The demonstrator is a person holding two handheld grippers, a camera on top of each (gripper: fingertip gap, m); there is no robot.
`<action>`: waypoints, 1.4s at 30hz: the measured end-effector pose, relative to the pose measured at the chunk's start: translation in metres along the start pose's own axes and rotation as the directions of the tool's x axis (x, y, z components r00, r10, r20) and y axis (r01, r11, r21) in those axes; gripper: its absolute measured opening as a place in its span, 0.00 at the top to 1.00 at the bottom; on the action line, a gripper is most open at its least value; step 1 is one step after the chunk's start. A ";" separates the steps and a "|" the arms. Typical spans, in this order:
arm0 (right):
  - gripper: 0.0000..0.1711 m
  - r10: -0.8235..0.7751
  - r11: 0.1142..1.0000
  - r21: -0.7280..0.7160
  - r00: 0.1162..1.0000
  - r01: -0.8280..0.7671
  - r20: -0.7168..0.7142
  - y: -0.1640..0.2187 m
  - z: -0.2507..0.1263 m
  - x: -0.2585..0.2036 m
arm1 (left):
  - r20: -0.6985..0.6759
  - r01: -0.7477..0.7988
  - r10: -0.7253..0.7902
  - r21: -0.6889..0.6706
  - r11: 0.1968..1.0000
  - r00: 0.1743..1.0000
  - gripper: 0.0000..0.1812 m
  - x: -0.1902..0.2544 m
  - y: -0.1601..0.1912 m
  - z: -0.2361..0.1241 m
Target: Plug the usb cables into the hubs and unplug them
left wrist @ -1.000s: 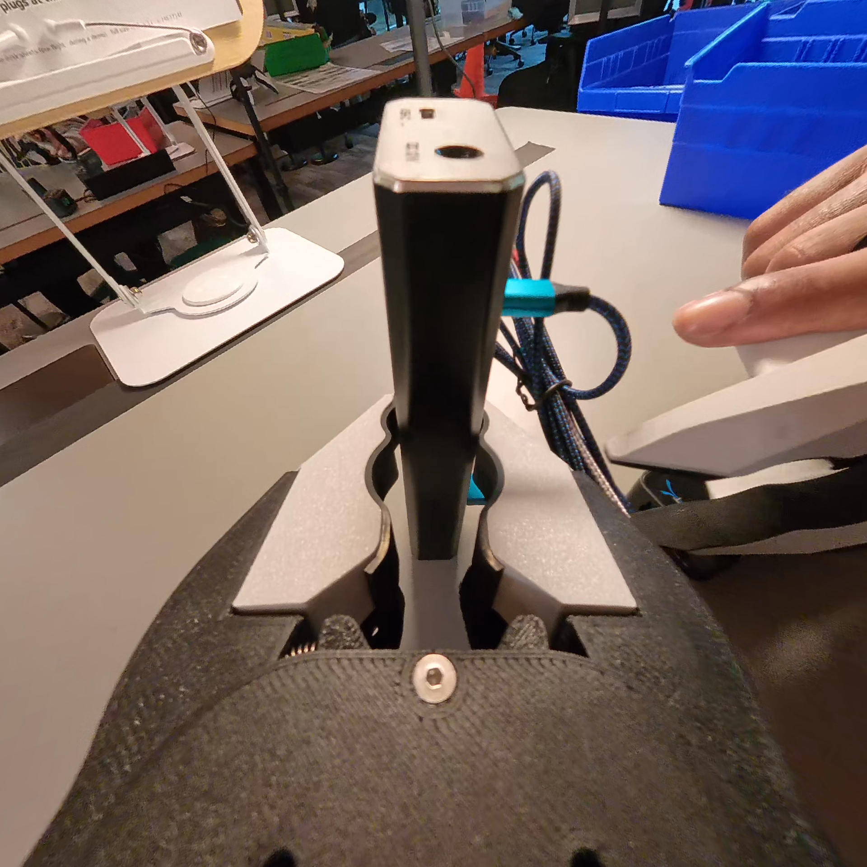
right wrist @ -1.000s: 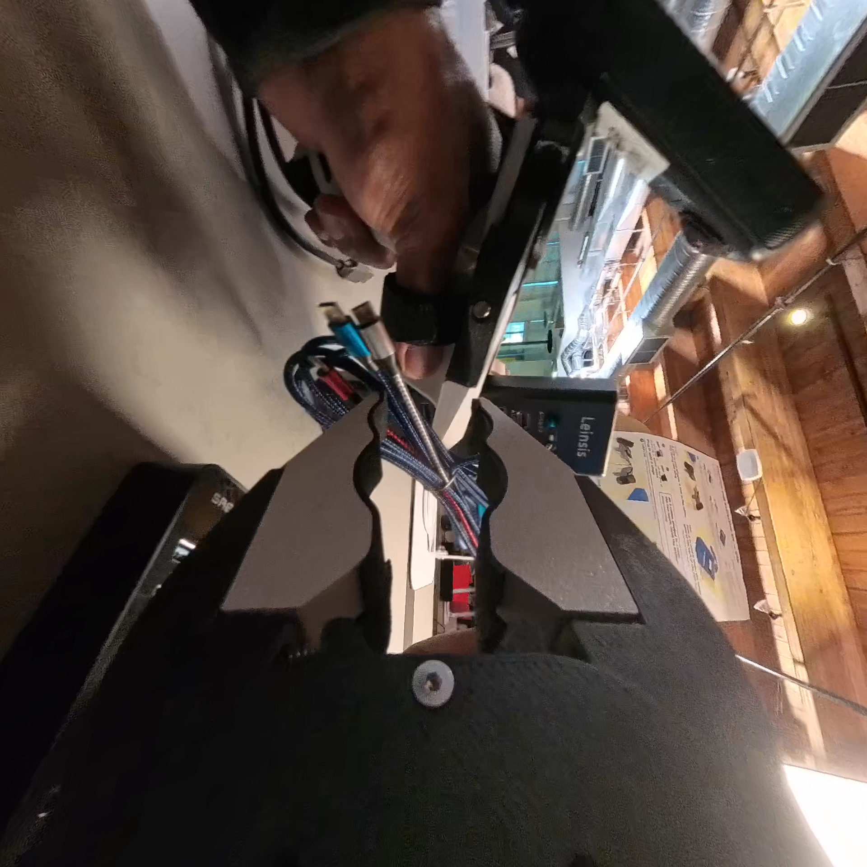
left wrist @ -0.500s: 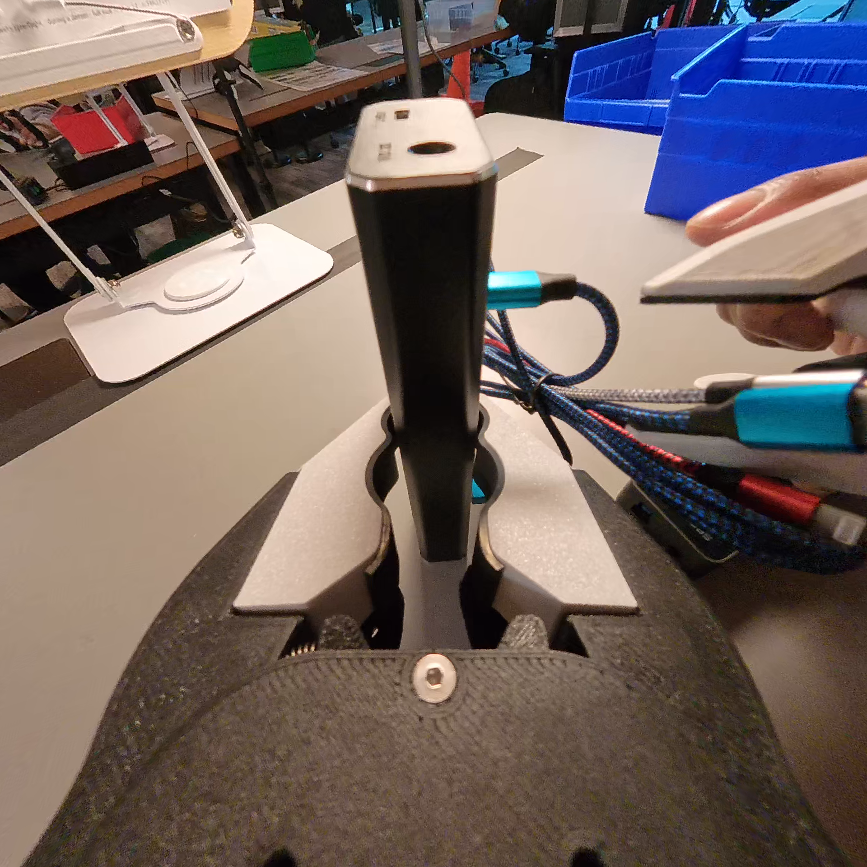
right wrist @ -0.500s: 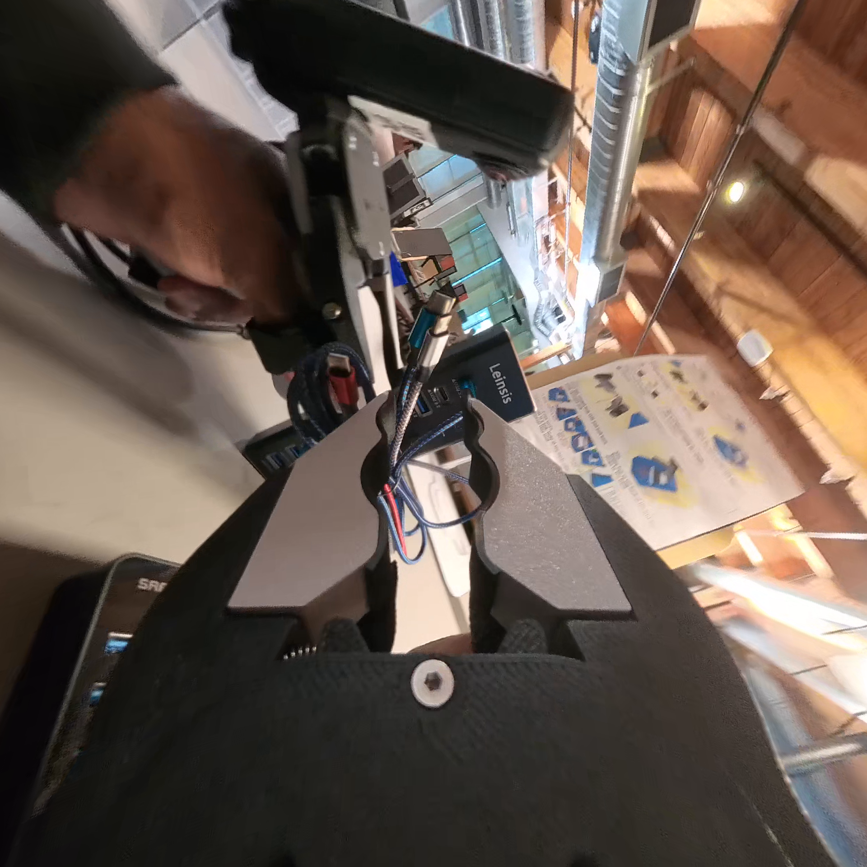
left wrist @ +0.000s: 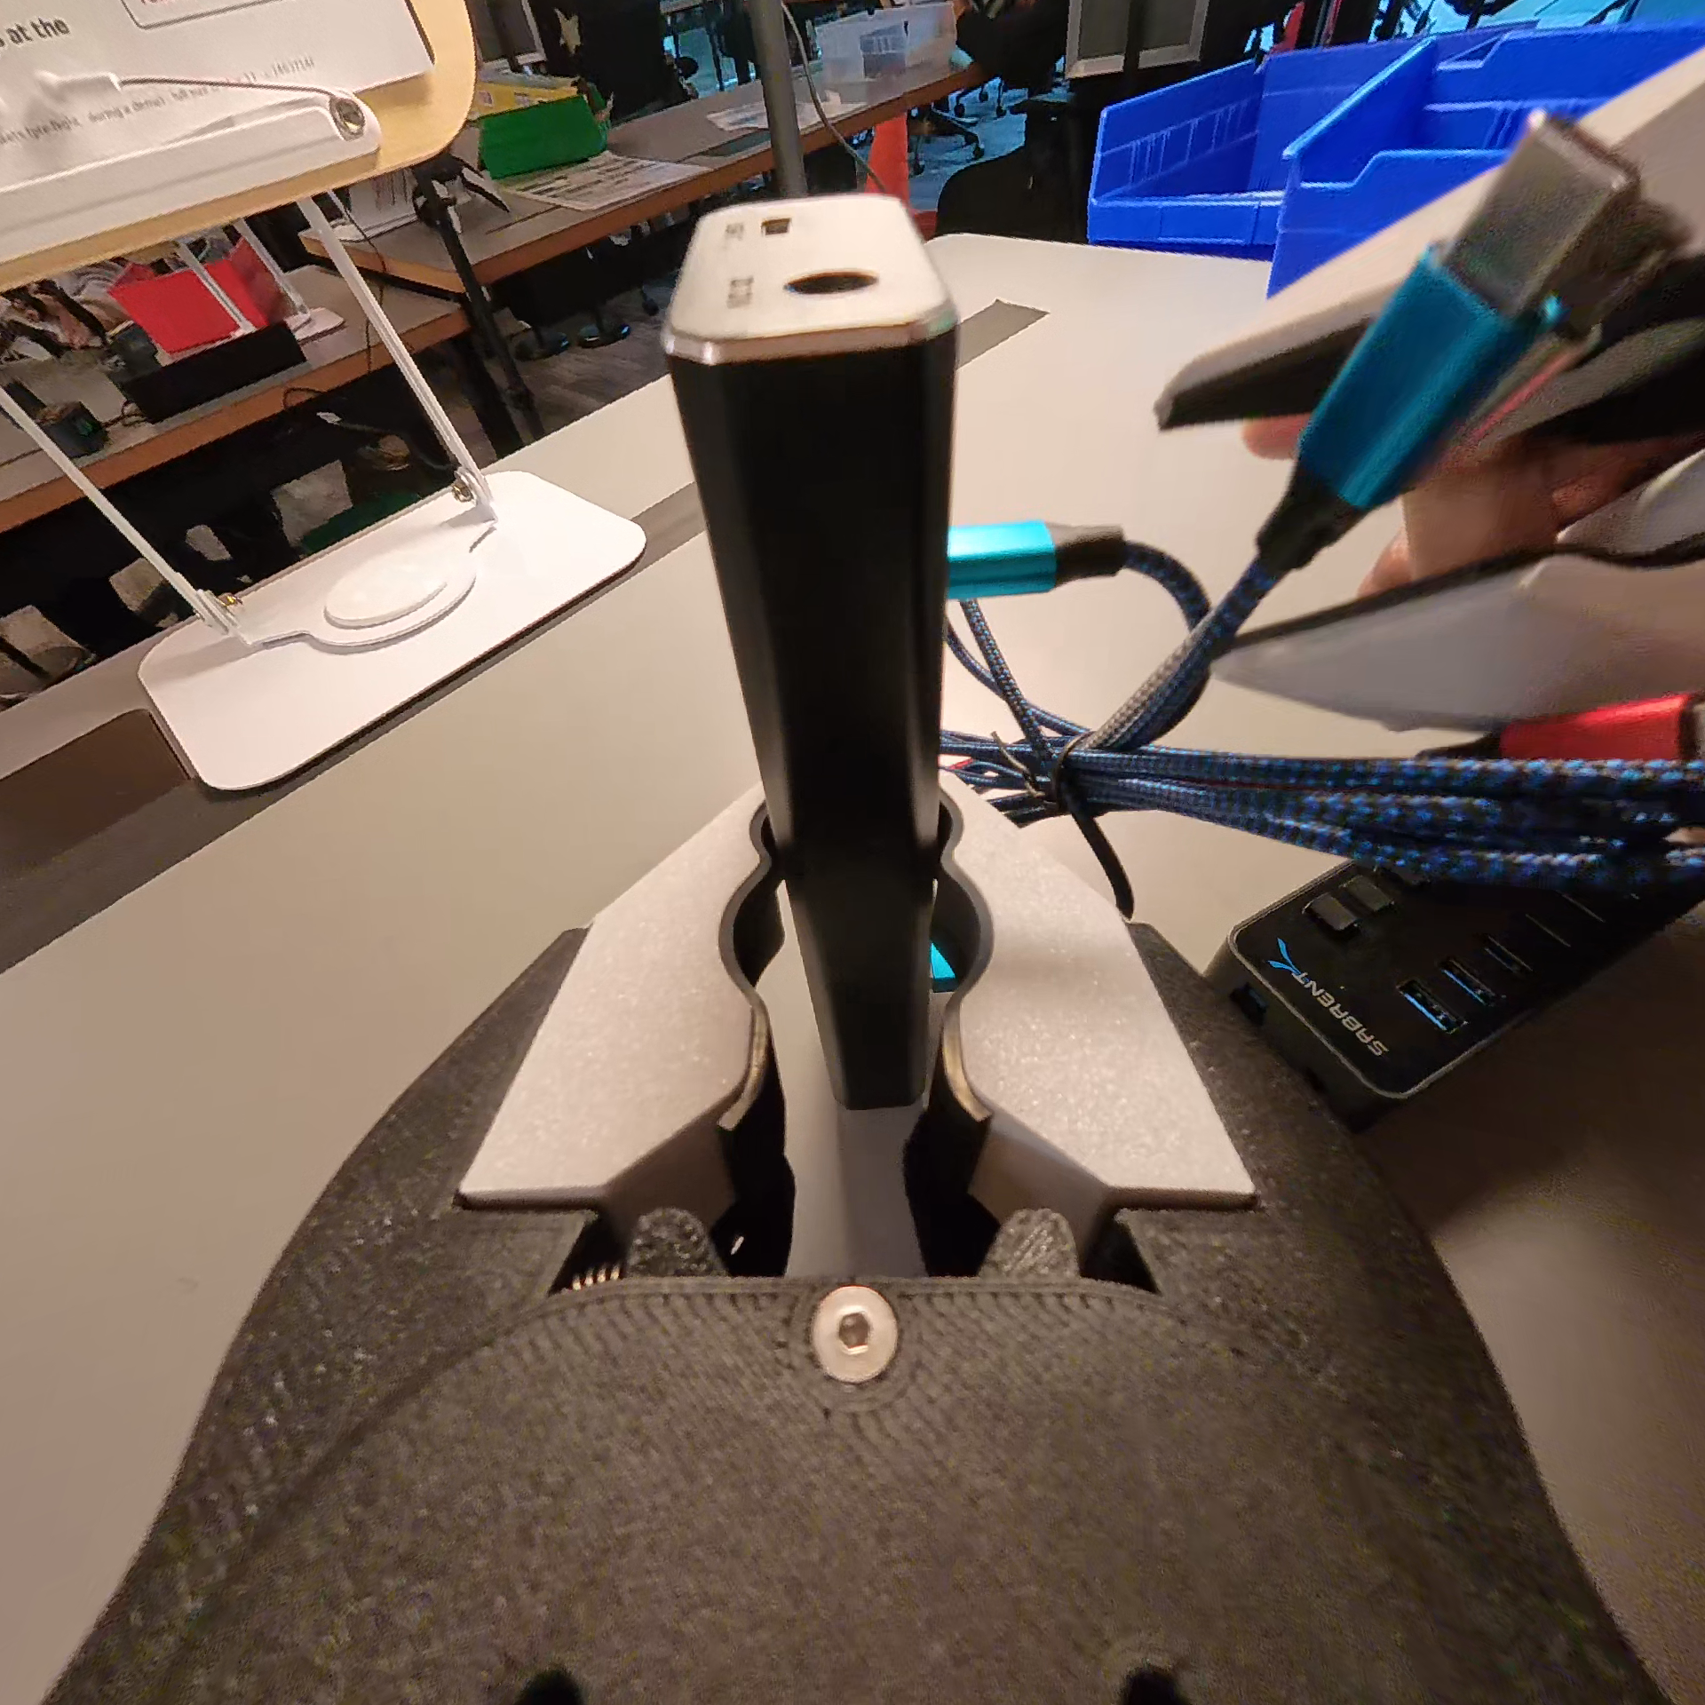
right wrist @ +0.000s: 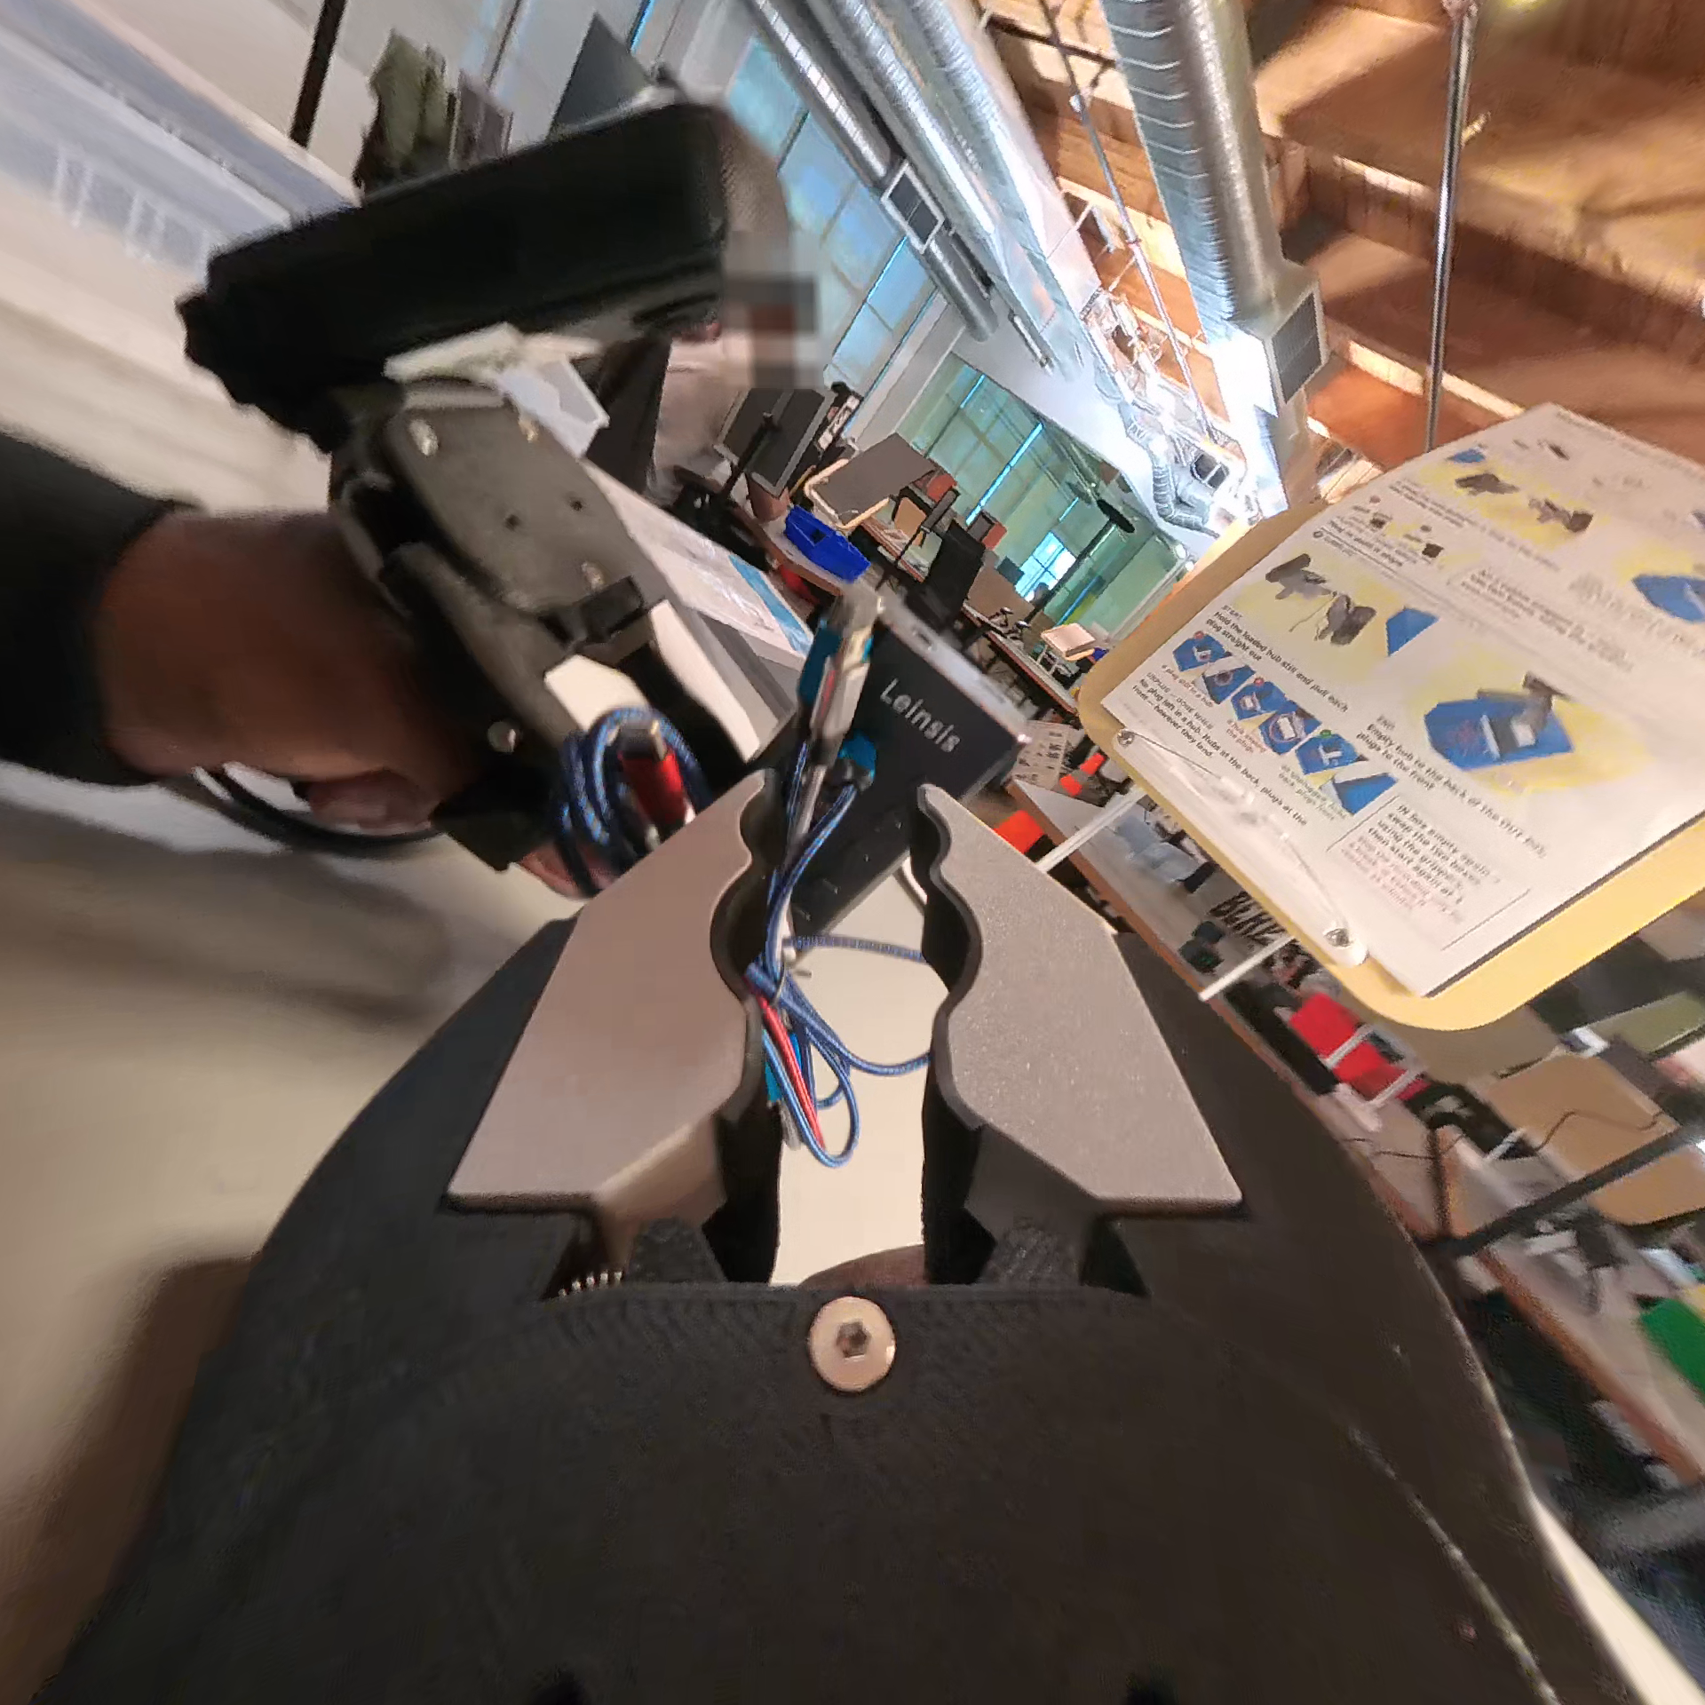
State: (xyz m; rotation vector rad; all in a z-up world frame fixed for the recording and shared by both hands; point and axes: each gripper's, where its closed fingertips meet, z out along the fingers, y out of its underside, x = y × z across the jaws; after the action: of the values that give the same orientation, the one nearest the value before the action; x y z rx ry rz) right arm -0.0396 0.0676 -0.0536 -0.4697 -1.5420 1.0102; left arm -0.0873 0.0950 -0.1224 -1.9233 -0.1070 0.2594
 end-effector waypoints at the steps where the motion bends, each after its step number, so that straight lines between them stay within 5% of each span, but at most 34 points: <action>1: 0.84 0.023 1.000 0.009 1.000 -0.023 -0.002 -0.002 -0.001 0.002 | 0.003 -0.005 0.005 -0.003 1.000 1.000 0.83 0.000 0.000 0.000; 12: 0.94 0.103 0.985 0.137 0.995 -0.104 0.013 -0.026 -0.012 0.008 | 0.011 -0.013 0.013 -0.015 1.000 1.000 0.84 -0.001 0.002 0.001; 25: 0.92 0.020 0.968 0.248 0.999 -0.028 0.035 -0.052 -0.031 0.018 | 0.016 -0.037 0.037 -0.017 0.999 0.999 0.84 0.001 0.001 0.001; 33: 0.85 0.011 0.976 0.195 0.917 -0.096 0.399 -0.047 -0.043 -0.026 | 0.034 -0.076 0.076 -0.016 0.997 0.997 0.84 0.002 -0.001 0.000; 38: 0.82 0.090 0.972 0.149 0.873 -0.181 0.479 -0.041 -0.050 -0.023 | 0.035 -0.046 0.046 -0.010 0.999 0.998 0.84 -0.003 -0.001 -0.001; 42: 0.80 0.042 0.993 0.077 0.876 -0.090 0.481 -0.023 -0.043 -0.033 | 0.035 -0.048 0.049 -0.013 0.999 0.998 0.84 -0.002 0.000 -0.001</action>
State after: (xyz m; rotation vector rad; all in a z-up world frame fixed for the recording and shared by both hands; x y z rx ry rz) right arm 0.0144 0.0446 -0.0569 -0.2081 -1.9122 1.3182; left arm -0.0891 0.0941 -0.1219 -1.9354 -0.0855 0.3254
